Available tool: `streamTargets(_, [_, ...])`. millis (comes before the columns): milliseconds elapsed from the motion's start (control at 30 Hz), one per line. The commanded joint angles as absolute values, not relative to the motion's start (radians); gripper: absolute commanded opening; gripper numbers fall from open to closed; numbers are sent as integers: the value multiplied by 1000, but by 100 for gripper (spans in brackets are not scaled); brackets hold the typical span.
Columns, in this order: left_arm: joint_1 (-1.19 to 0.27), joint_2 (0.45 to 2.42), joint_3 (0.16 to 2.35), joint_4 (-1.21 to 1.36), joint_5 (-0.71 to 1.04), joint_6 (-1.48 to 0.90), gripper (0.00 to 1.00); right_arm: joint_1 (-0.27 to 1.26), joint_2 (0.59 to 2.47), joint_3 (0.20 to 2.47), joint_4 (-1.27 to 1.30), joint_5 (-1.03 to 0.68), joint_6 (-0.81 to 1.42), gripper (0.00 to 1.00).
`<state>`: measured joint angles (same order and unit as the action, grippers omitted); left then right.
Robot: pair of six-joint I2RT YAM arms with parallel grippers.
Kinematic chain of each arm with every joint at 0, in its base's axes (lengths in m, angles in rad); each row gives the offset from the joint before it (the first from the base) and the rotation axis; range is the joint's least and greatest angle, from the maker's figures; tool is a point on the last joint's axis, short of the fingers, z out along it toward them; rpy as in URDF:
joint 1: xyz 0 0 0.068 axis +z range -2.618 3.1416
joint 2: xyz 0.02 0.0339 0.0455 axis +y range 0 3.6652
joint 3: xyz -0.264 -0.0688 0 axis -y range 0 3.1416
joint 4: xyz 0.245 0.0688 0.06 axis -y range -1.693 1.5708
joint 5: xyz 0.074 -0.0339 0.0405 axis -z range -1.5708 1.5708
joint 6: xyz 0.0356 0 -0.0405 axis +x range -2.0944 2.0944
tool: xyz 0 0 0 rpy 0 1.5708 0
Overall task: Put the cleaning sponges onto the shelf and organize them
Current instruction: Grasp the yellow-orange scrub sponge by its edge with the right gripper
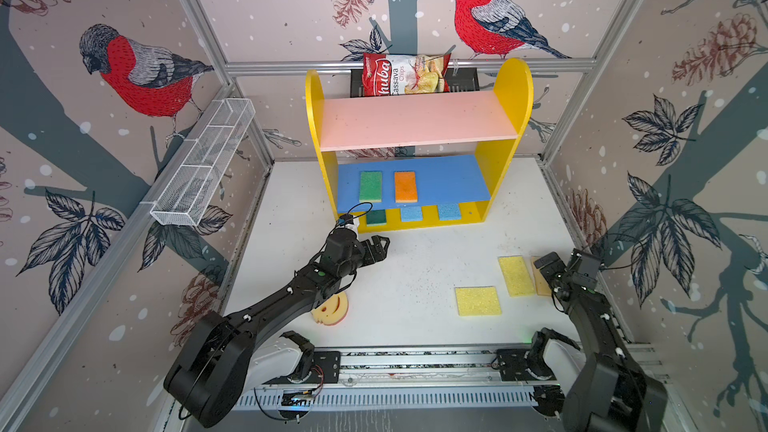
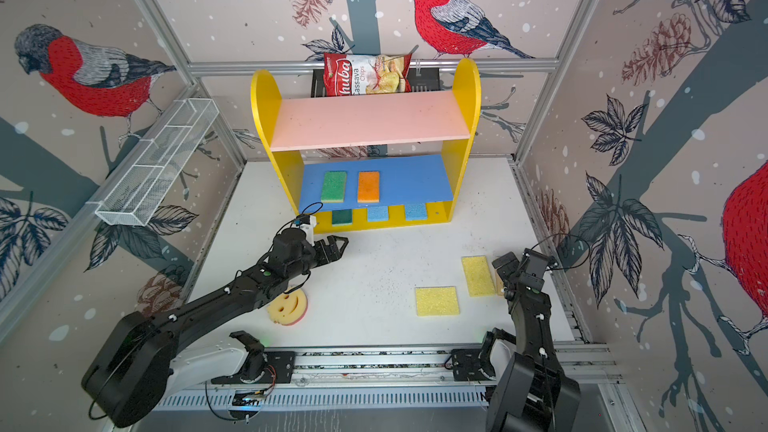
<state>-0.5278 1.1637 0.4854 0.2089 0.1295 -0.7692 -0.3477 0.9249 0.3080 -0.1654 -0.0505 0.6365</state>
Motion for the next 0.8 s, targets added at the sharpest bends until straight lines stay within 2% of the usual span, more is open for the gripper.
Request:
streamTargets(0, [-525, 1171, 492, 260, 152, -796, 93, -234, 928, 283, -136, -64, 724, 99])
streamTargets(233, [-525, 1167, 503, 235, 156, -799, 92, 107, 914, 286, -96, 44, 920, 99])
streamTargets(467, [-526, 1164, 506, 236, 160, -804, 92, 408, 1021, 332, -23, 130, 1053, 99])
streamTargets(633, [-526, 1149, 499, 225, 161, -805, 92, 528, 1166, 383, 44, 145, 1097, 99])
streamTargets(767, [-525, 1117, 489, 197, 140, -792, 92, 543, 1193, 434, 39, 150, 1069, 99])
